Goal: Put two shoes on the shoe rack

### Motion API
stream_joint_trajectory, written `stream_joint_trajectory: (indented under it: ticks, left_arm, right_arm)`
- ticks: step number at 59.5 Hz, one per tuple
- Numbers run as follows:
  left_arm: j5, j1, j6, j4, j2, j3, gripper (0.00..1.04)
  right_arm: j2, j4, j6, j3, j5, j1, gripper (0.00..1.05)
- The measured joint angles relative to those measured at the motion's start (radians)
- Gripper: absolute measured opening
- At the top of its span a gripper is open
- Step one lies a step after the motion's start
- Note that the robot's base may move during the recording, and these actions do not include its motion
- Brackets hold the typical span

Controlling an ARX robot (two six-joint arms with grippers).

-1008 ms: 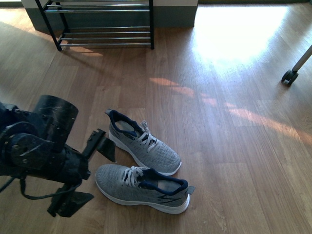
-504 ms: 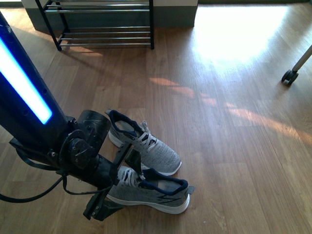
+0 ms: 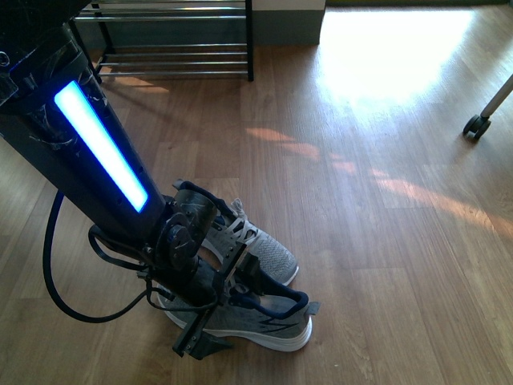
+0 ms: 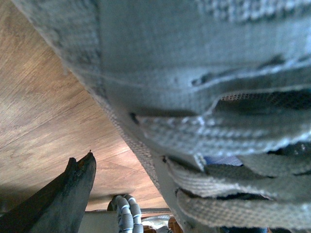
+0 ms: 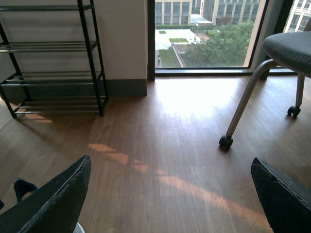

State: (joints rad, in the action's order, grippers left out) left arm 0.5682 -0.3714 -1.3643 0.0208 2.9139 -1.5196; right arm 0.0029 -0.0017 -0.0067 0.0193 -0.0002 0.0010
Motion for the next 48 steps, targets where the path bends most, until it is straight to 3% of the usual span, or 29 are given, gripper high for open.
stream_joint_trajectory:
  ticks: [34,38,48]
  left_arm:
    - [-0.051,-0.002,0.040,0.013,0.015,-0.001,0.16]
    - [-0.081,-0.001,0.051,0.012,0.009,0.012,0.02]
    - [-0.287,0.039,0.138,0.025,-0.154,0.199,0.02]
  right_arm:
    - [0.000,0.000,0.000,0.000,0.000,0.000,0.96]
    - [0.000,0.000,0.000,0.000,0.000,0.000,0.96]
    - [0.000,0.000,0.000,0.000,0.000,0.000,0.96]
